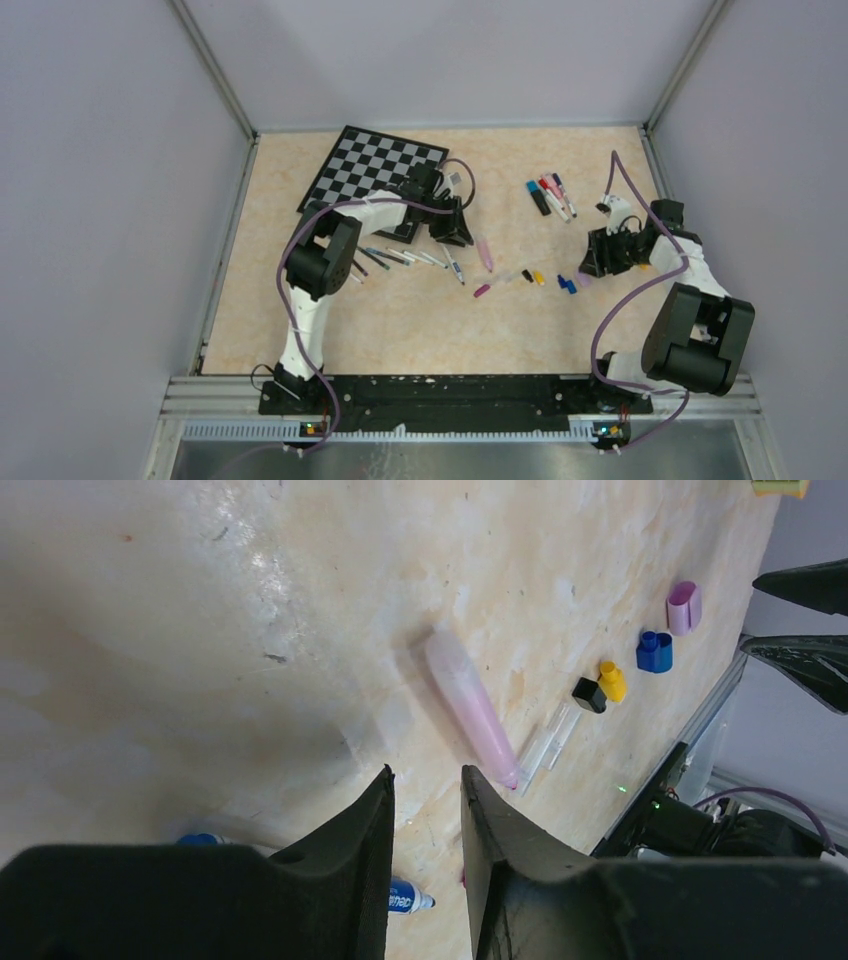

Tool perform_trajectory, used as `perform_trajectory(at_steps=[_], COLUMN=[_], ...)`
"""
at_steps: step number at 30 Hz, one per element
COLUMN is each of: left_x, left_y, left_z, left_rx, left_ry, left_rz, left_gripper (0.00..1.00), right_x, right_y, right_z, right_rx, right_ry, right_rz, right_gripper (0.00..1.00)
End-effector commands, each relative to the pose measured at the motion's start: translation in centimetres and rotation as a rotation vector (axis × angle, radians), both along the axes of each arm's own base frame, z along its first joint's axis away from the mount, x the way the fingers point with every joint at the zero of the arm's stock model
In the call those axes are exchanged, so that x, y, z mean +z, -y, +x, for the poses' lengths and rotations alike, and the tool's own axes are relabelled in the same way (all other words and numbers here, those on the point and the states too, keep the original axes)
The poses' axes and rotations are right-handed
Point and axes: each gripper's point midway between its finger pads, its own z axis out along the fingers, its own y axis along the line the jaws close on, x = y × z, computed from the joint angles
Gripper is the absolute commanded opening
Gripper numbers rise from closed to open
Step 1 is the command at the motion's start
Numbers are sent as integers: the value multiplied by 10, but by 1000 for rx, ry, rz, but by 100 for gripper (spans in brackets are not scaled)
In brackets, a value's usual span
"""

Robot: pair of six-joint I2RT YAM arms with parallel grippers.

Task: Open the pen caps
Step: Place the pen at the center of the board, then pick up the pen from the center of the board.

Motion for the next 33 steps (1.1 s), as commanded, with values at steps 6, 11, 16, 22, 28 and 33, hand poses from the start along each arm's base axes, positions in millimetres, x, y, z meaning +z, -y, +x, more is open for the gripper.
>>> perform_trajectory(at_steps=[6,11,16,22,28,33], left_x=[54,92,136,175,189,187], left_y=[-3,-17,-40,-90,-150,-183], left_z=[24,19,-3,-38,-71,-97], left_rx=[31,63,96,221,376,486], left_ry=[189,342,532,720,893,943], left_rz=[-24,-46,-112,-122,-70,-79], left_gripper=[34,34,35,53,97,99], right_x=[16,17,23,45,83,118], right_y=[3,4,2,-11,-36,-58], right_z=[10,11,12,16,17,13], right_rx=[11,10,16,52,176,362], right_ry=[73,77,117,215,347,505], right_rz=[-17,-15,-10,48,155,221], right_gripper=[51,51,51,51,51,51])
